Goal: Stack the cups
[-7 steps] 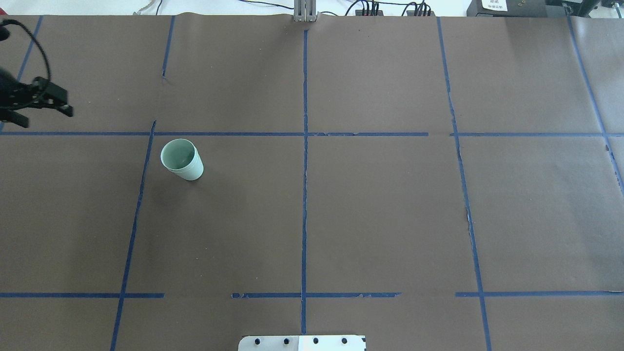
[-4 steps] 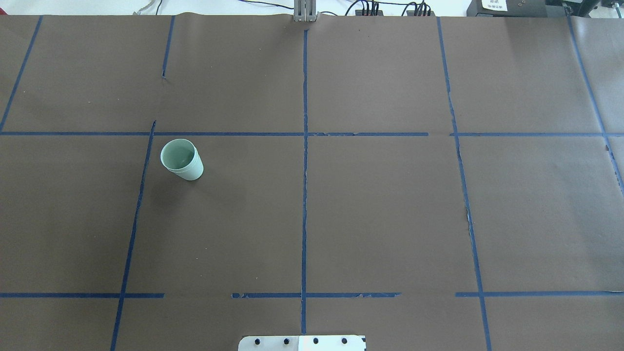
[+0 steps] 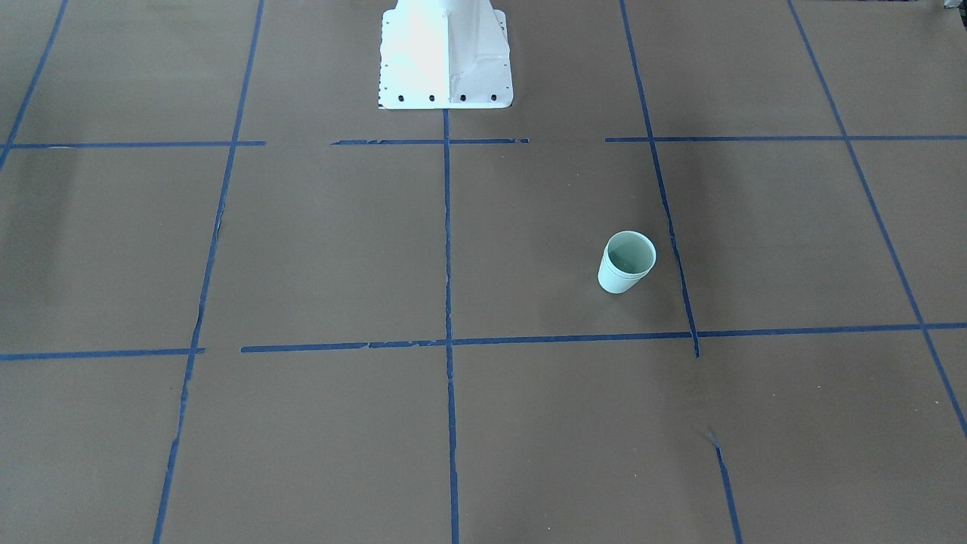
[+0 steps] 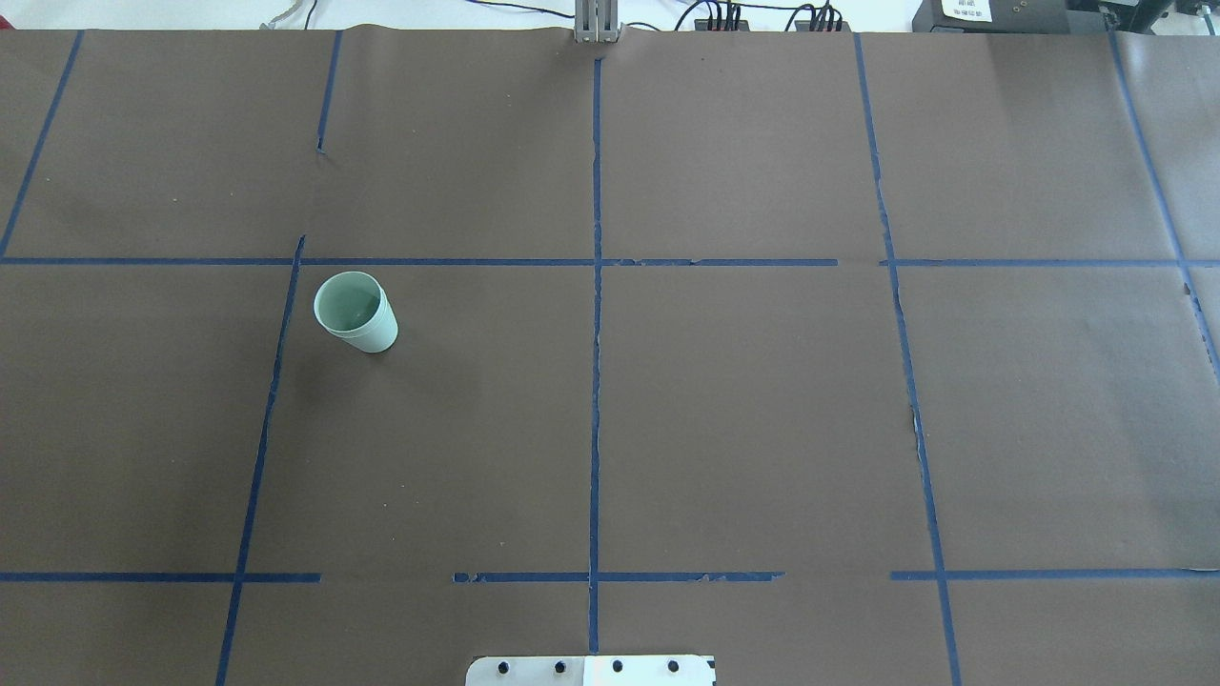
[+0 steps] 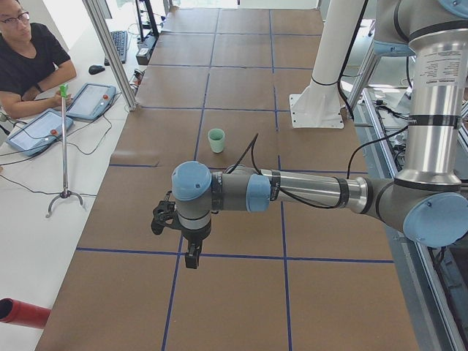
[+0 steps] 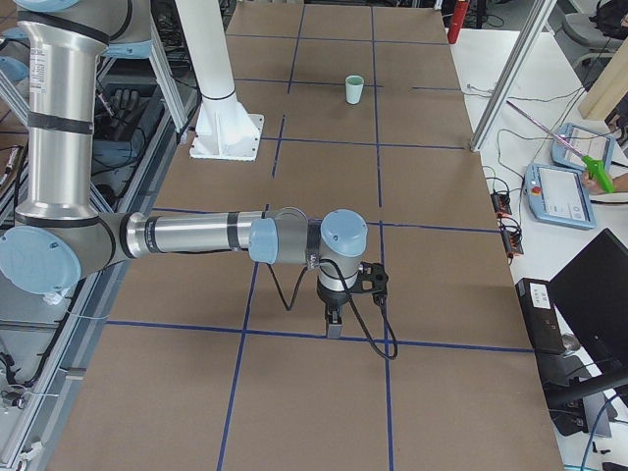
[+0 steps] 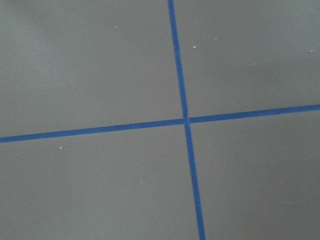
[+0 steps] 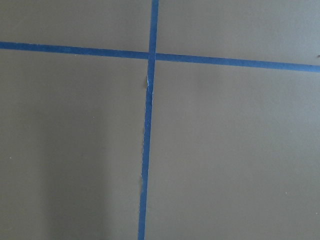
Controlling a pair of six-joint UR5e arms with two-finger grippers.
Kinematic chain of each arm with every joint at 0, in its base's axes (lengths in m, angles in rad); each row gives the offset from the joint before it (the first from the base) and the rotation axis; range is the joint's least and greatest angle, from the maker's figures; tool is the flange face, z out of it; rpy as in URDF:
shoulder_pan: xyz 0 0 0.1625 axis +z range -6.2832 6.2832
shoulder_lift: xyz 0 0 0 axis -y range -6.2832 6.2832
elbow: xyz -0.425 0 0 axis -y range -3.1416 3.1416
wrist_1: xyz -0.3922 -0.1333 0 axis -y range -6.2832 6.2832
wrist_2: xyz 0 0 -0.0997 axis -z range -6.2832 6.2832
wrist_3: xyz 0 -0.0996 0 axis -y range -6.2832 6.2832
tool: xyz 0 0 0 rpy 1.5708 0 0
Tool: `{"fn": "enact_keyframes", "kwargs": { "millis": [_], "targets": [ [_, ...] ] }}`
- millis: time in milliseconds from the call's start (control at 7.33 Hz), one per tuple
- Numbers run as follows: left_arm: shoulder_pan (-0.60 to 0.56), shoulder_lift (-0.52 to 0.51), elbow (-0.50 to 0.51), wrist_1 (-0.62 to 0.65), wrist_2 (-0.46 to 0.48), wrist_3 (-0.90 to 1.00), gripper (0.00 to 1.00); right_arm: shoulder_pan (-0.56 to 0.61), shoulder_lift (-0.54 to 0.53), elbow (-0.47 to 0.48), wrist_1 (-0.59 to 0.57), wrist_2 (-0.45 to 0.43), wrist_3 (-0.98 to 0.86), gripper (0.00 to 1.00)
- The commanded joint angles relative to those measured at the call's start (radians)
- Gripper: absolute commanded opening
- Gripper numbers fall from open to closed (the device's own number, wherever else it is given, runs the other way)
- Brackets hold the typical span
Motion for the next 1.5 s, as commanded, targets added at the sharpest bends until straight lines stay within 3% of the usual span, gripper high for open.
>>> {"fn": "enact_keyframes", "kwargs": {
  "millis": [0,273,682,1364],
  "targets": [
    [-0.006,-0.005,0.003,0.024,-0.006,-0.013,1.00,0.000,0.000,0.000,0.000,0.000,0.000,1.00],
    [0.032,0.004,0.017,0.019,-0.048,-0.056,1.00,0.000,0.000,0.000,0.000,0.000,0.000,1.00],
    [0.102,0.010,0.013,0.022,-0.039,-0.061,1.00,0.000,0.000,0.000,0.000,-0.001,0.000,1.00],
    [0.095,0.032,0.013,0.014,-0.079,-0.045,1.00,0.000,0.000,0.000,0.000,-0.001,0.000,1.00]
  ]
}}
